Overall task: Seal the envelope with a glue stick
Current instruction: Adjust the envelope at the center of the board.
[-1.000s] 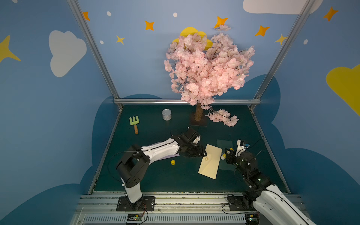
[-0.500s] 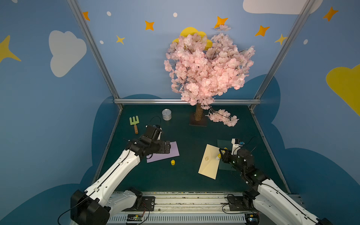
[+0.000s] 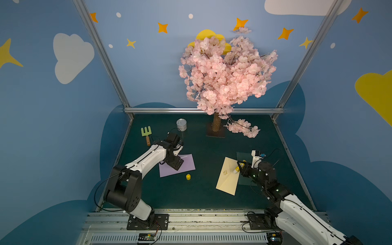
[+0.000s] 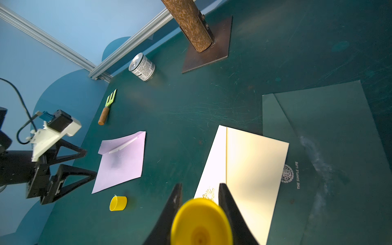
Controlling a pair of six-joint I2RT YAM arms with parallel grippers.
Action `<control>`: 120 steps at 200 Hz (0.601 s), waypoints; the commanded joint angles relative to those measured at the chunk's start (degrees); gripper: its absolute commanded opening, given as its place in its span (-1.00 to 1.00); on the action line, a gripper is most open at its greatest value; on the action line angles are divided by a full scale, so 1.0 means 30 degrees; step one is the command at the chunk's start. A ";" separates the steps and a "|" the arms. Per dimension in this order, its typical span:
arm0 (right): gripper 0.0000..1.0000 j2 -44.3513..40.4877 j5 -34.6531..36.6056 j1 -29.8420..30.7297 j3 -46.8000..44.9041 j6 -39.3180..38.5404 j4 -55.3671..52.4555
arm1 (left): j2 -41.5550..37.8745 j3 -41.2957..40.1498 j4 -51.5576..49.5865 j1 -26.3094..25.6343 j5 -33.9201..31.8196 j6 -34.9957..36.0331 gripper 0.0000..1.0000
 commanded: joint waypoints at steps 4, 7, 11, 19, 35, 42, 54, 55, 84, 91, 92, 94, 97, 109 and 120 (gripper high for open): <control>-1.00 0.0229 -0.0313 -0.0108 -0.0327 0.0231 0.0852 | 0.0635 0.0670 0.1008 0.0822 -0.0705 0.2795 1.00; -1.00 0.0281 -0.0351 -0.0127 -0.0331 0.0231 0.0876 | 0.0719 0.0722 0.1128 0.0902 -0.0721 0.2917 1.00; -1.00 0.0373 -0.0410 -0.0135 -0.0317 0.0238 0.0948 | 0.0778 0.0803 0.1235 0.1030 -0.0723 0.3067 1.00; -1.00 0.0540 -0.0491 -0.0135 -0.0331 0.0287 0.1072 | 0.0834 0.0967 0.1499 0.1286 -0.0550 0.3238 1.00; -1.00 0.0821 -0.0595 -0.0176 -0.0309 0.0318 0.1290 | 0.0816 0.1152 0.2046 0.1800 0.0239 0.3663 1.00; -1.00 0.0933 -0.0569 -0.0212 -0.0302 0.0318 0.1365 | 0.0878 0.1230 0.2103 0.1931 0.0507 0.3886 1.00; -1.00 0.1137 -0.0543 -0.0217 -0.0279 0.0289 0.1439 | 0.1187 0.1422 0.2018 0.2169 0.1276 0.4116 0.99; -1.00 0.1138 -0.0540 -0.0218 -0.0276 0.0289 0.1427 | 0.1210 0.1433 0.2017 0.2180 0.1346 0.4135 0.99; -1.00 0.1416 -0.0566 -0.0370 -0.0159 0.0216 0.1430 | 0.2069 0.1618 0.1871 0.2480 0.3193 0.4009 0.98; -1.00 0.1394 -0.0566 -0.0411 -0.0148 0.0201 0.1380 | 0.2257 0.1685 0.1798 0.2498 0.3528 0.3941 0.97; -1.00 0.1398 -0.0566 -0.0417 -0.0152 0.0201 0.1368 | 0.2287 0.1682 0.1775 0.2505 0.3570 0.3945 0.97; -1.00 0.1394 -0.0566 -0.0443 -0.0155 0.0179 0.1374 | 0.2346 0.1695 0.1743 0.2489 0.3653 0.3925 0.97; -1.00 0.1375 -0.0566 -0.0451 -0.0156 0.0173 0.1341 | 0.2398 0.1707 0.1685 0.2484 0.3783 0.3894 0.97; -1.00 0.1345 -0.0565 -0.0514 -0.0184 0.0143 0.1276 | 0.2708 0.1838 0.1549 0.2487 0.4018 0.3848 0.95; -1.00 0.1365 -0.0565 -0.0572 -0.0214 0.0167 0.1254 | 0.3062 0.1955 0.1503 0.2521 0.4041 0.3804 0.93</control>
